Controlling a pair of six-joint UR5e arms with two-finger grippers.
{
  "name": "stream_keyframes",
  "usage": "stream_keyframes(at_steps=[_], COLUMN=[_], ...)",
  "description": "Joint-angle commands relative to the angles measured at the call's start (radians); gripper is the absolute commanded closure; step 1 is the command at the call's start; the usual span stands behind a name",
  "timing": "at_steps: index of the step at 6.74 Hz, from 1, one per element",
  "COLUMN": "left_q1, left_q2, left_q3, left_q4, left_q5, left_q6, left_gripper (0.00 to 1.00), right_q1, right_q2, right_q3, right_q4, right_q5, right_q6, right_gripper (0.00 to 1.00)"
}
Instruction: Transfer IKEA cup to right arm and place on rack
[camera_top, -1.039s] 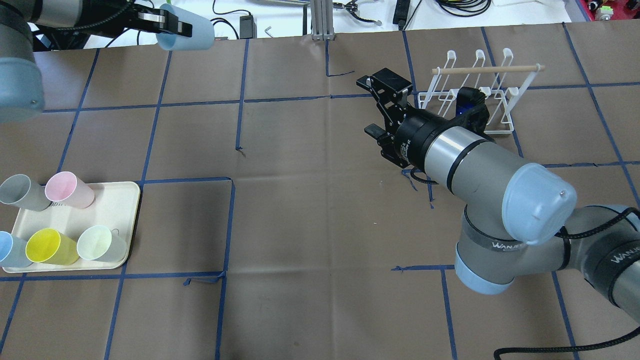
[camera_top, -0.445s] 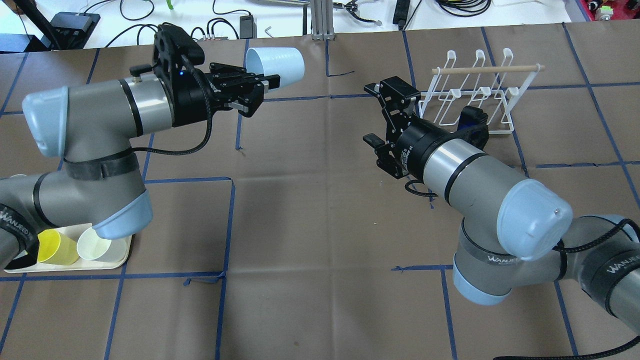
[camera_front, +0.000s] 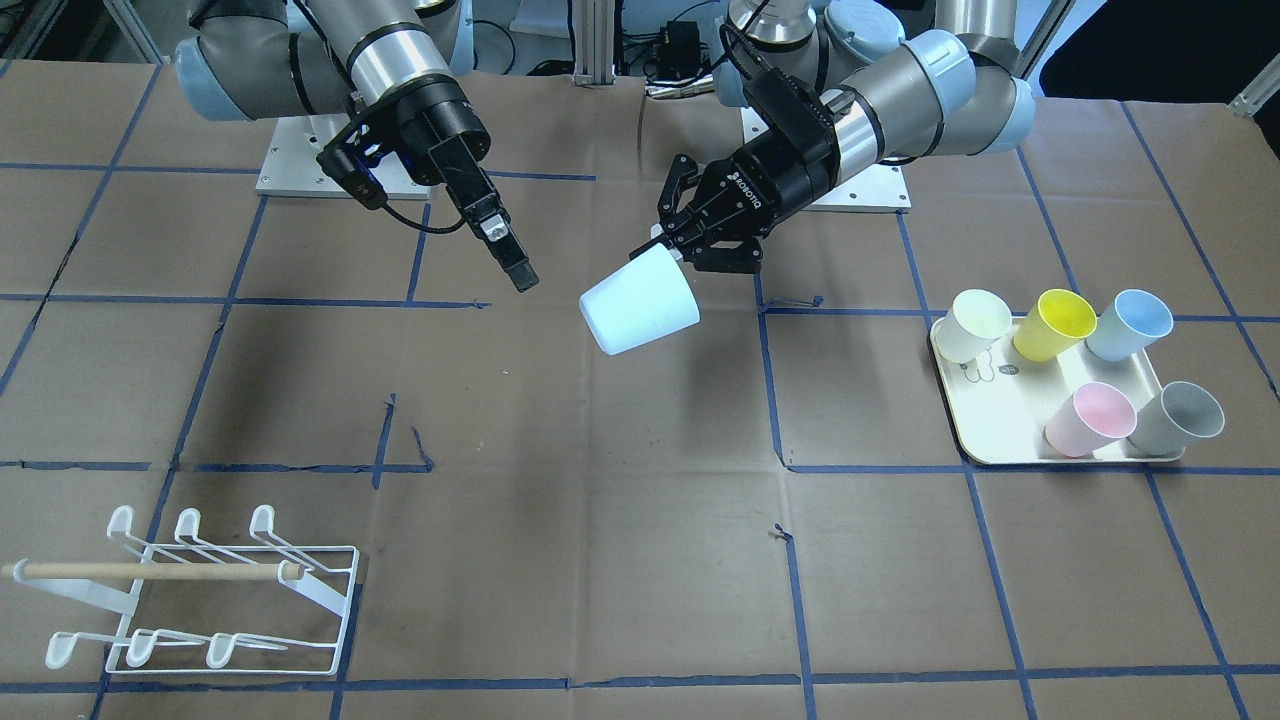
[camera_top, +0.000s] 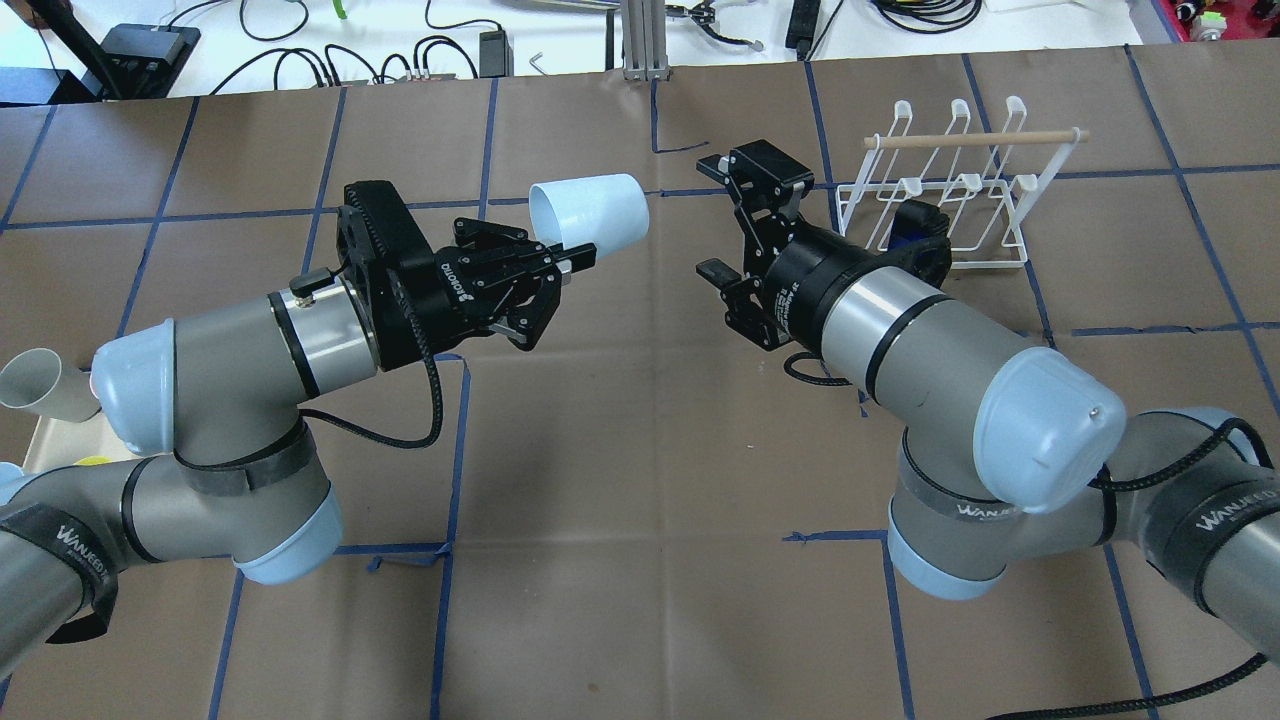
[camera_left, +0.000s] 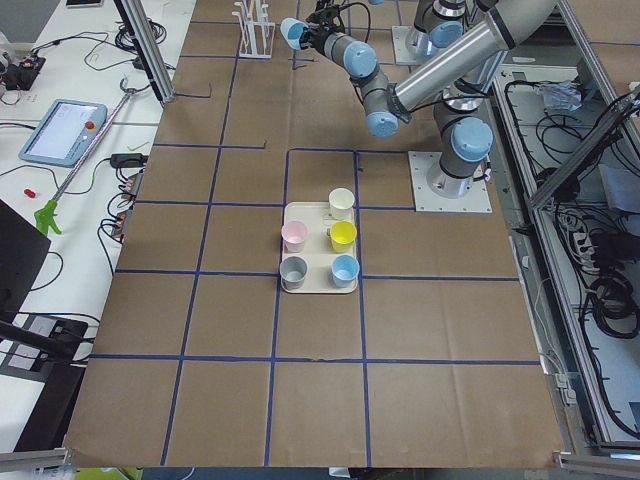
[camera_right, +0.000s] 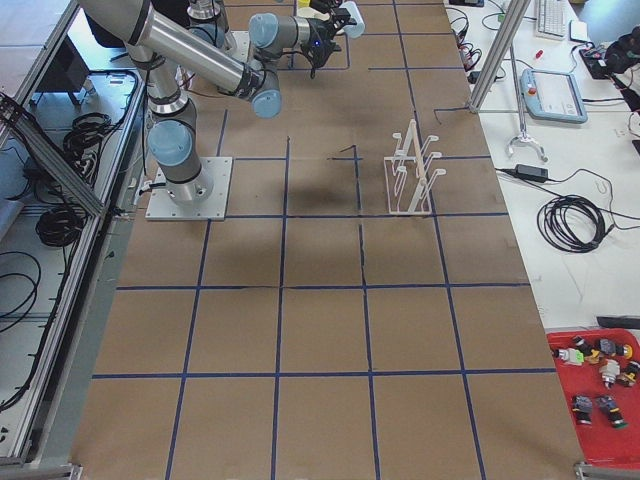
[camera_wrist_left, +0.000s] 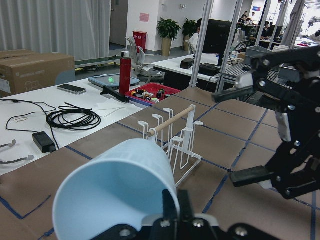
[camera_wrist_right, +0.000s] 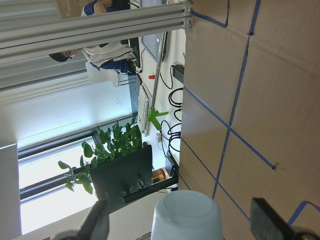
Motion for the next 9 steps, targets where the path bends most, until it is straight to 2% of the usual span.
stream_keyframes(at_steps=[1, 3, 9], left_q1=[-0.001, -0.001, -0.001], left_q2=[0.003, 0.003, -0.002], left_q3=[-0.015, -0.014, -0.012], left_q4=[0.025, 0.025, 0.025], left_q5=[-0.005, -0.005, -0.003], left_q6=[-0.007, -0.007, -0.012], left_gripper=[0.98, 0.98, 0.98], right_q1=[0.035, 0.060, 0.126], right_q2=[0.043, 0.054, 0.056], right_q3=[-0.023, -0.026, -0.084], right_q4=[0.005, 0.040, 0.129], right_q5=[-0.007, -0.059, -0.111], right_q6=[0.014, 0.016, 0.118], right_gripper=[0.00, 0.00, 0.00])
